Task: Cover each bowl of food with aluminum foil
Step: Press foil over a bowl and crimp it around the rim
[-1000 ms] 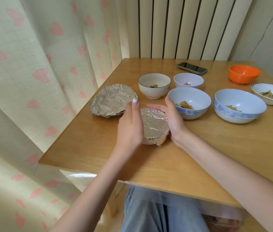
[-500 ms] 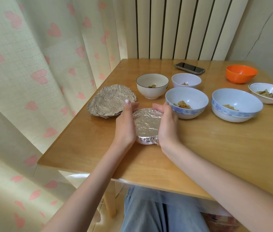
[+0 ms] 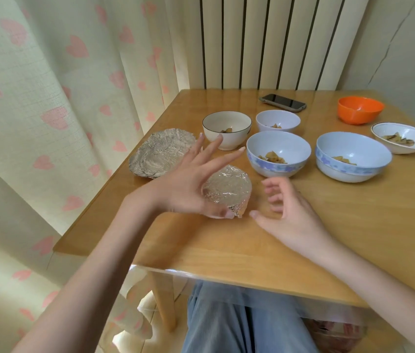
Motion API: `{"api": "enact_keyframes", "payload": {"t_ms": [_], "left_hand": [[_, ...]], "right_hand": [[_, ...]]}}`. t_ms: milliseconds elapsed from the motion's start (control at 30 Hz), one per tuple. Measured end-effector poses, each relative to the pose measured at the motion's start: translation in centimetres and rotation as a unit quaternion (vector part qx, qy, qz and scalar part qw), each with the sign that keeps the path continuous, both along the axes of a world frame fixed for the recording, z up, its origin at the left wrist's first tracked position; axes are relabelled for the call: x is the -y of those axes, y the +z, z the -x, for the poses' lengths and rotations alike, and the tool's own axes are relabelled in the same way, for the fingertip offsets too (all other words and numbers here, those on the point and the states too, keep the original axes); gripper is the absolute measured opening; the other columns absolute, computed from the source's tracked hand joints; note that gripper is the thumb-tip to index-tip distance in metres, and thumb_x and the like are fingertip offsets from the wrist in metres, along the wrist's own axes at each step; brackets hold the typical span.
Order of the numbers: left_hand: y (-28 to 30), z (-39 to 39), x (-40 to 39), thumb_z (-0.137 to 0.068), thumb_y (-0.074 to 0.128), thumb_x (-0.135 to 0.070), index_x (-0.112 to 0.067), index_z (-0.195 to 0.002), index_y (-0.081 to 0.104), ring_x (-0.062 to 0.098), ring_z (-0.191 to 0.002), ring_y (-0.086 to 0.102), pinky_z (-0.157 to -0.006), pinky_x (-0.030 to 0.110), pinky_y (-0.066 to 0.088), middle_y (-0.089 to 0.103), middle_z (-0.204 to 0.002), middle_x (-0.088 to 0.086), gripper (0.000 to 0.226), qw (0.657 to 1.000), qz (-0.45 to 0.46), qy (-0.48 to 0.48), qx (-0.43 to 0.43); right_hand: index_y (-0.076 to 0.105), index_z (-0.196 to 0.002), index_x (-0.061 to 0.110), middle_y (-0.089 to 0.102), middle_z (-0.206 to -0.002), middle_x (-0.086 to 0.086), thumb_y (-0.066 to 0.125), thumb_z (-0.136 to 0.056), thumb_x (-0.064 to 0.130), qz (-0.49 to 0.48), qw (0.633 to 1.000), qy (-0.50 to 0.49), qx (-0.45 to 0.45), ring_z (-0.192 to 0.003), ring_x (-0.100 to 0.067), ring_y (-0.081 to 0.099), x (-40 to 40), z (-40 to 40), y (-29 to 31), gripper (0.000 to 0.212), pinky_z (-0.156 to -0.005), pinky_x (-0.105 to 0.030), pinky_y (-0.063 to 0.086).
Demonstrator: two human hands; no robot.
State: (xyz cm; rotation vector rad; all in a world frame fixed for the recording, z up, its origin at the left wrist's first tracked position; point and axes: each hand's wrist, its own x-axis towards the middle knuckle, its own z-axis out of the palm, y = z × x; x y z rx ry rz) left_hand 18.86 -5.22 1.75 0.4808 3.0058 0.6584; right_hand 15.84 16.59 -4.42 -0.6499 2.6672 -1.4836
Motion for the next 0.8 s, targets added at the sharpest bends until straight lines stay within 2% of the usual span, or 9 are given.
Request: {"api": "enact_keyframes", "payload": {"t_ms": [100,200,300,367,567,800], "left_hand": [[0.7,2.1,-1.1,-0.061,0.076,-0.062,-0.061,-0.145,-0.003,0.016,-0.143,-0.032,-0.116,0.047,-0.013,-0.020,-0.162,-0.007,0.115,0.992,0.094,-0.016,0.082],[0.6,3.3,-1.8,-0.058,0.074,-0.063,-0.063,-0.144,0.000,0.016,-0.148,-0.020,-0.119,0.055,-0.006,-0.010,-0.163,-0.010,0.114,0.979,0.152,-0.020,0.132],[0.1,3.3,-1.9,-0.056,0.064,-0.060,-0.061,-0.143,0.017,0.009,-0.145,0.003,-0.119,0.048,0.011,0.013,-0.157,-0.015,0.099,0.982,0.144,-0.020,0.121],[-0.1,3.2,-1.8,-0.057,0.062,-0.057,-0.056,-0.143,0.025,0.007,-0.141,0.009,-0.116,0.043,0.018,0.020,-0.151,-0.015,0.094,0.986,0.128,-0.018,0.105],[-0.3,3.3,-1.7,-0.057,0.064,-0.057,-0.058,-0.136,0.030,0.003,-0.135,0.012,-0.115,0.044,0.021,0.024,-0.145,-0.015,0.086,0.987,0.117,-0.024,0.105],[-0.3,3.3,-1.9,-0.056,0.064,-0.056,-0.058,-0.136,0.032,0.005,-0.134,0.014,-0.111,0.038,0.023,0.024,-0.145,-0.015,0.086,0.987,0.121,-0.021,0.108]], "right_hand": [[0.050,-0.105,0.023,0.049,-0.104,0.009,0.080,-0.064,0.044,-0.085,0.995,0.017,-0.045,-0.096,-0.006,0.047,0.3,0.2,0.6,0.055,-0.087,-0.022,0.041],[0.054,-0.095,0.017,0.049,-0.092,0.012,0.080,-0.063,0.044,-0.112,0.989,0.030,-0.093,-0.087,-0.006,0.047,1.0,0.5,1.2,0.049,-0.082,-0.026,0.042],[0.057,-0.091,0.019,0.057,-0.089,0.009,0.078,-0.063,0.048,-0.124,0.985,0.019,-0.115,-0.087,-0.010,0.054,1.1,0.8,1.3,0.046,-0.081,-0.035,0.047],[0.059,-0.089,0.021,0.060,-0.087,0.008,0.077,-0.063,0.051,-0.130,0.984,0.020,-0.121,-0.086,-0.012,0.056,0.9,1.1,1.4,0.043,-0.080,-0.038,0.048],[0.067,-0.080,0.016,0.061,-0.069,0.013,0.082,-0.066,0.040,-0.093,0.987,0.076,-0.111,-0.072,-0.010,0.059,0.4,2.3,2.0,0.031,-0.073,-0.039,0.050],[0.069,-0.070,0.013,0.059,-0.060,0.012,0.084,-0.064,0.033,-0.093,0.981,0.127,-0.112,-0.062,-0.008,0.055,0.5,3.8,2.8,0.026,-0.064,-0.032,0.046]]}}
